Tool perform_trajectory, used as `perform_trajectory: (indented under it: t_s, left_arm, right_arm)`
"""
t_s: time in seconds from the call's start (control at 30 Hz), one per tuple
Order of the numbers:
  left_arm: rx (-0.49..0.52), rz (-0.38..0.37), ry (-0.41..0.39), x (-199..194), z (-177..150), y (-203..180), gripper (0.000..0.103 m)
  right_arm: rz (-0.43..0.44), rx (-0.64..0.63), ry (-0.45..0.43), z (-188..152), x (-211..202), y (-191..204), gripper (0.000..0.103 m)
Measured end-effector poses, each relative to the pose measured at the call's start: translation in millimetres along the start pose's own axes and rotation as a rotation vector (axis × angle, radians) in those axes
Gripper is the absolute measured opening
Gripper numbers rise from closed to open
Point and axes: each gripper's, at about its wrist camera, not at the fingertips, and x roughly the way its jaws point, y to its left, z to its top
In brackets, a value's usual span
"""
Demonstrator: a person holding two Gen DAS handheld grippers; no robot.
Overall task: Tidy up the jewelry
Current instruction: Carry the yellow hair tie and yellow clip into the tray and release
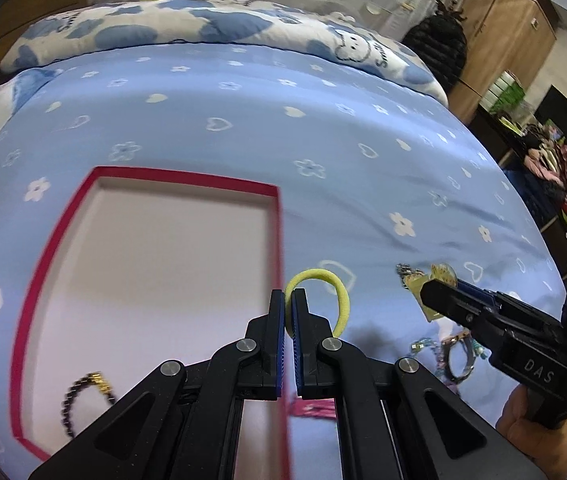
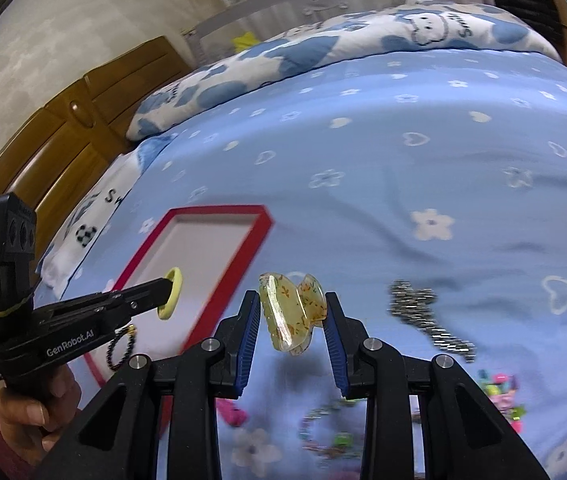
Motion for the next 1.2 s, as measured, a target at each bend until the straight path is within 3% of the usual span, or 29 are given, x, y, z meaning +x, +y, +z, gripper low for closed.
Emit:
perform_trajectory:
  t_s: [0.47, 0.83, 1.2]
  left_arm:
    - [-0.079, 0.09, -0.017, -34.4, -7.4, 64.4, 0.002]
    - [-0.115, 0.156, 0.01, -14.4, 3.7, 96.2, 0.002]
    - [-0.128, 0.196, 0.056, 14.3, 7.7, 109.4, 0.003]
  right_arm:
    - [0.083, -0.095, 0.046, 3.9, 39.8, 71.4, 0.032]
    - [0.1, -0.155, 0.098, 5.8, 81.5, 106.6, 0.032]
    - [0.044, -0.235, 0.157, 0.9, 116.9, 120.8, 0.032]
